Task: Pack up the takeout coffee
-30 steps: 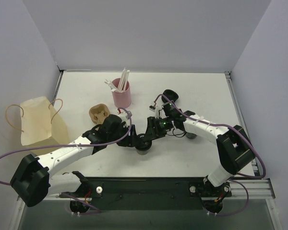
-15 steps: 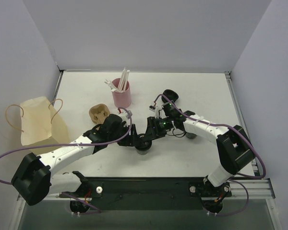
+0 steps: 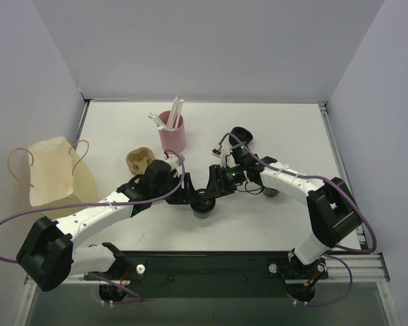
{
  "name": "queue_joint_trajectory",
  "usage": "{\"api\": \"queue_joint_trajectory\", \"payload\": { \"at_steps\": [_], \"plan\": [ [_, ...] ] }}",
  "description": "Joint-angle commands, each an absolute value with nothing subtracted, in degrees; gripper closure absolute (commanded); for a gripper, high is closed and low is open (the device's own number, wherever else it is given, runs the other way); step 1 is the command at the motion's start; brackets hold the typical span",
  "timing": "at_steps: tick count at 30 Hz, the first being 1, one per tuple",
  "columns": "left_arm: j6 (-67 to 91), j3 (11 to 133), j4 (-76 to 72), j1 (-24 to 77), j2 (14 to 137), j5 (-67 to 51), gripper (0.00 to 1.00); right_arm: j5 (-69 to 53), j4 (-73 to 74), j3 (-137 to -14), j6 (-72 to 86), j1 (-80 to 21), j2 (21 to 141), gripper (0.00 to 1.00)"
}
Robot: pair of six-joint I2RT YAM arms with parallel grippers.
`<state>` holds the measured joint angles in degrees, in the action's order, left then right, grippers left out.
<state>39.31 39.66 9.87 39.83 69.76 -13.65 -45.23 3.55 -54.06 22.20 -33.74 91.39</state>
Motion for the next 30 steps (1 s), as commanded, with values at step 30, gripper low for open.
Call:
{"api": "queue_joint_trajectory", "payload": {
  "at_steps": [30],
  "plan": [
    [41.84,35.6,3.95,39.02,74.18,-11.34,0.45,-43.94,5.1,-55.19,20.65,-33.57,90.53,0.61]
  ]
}}
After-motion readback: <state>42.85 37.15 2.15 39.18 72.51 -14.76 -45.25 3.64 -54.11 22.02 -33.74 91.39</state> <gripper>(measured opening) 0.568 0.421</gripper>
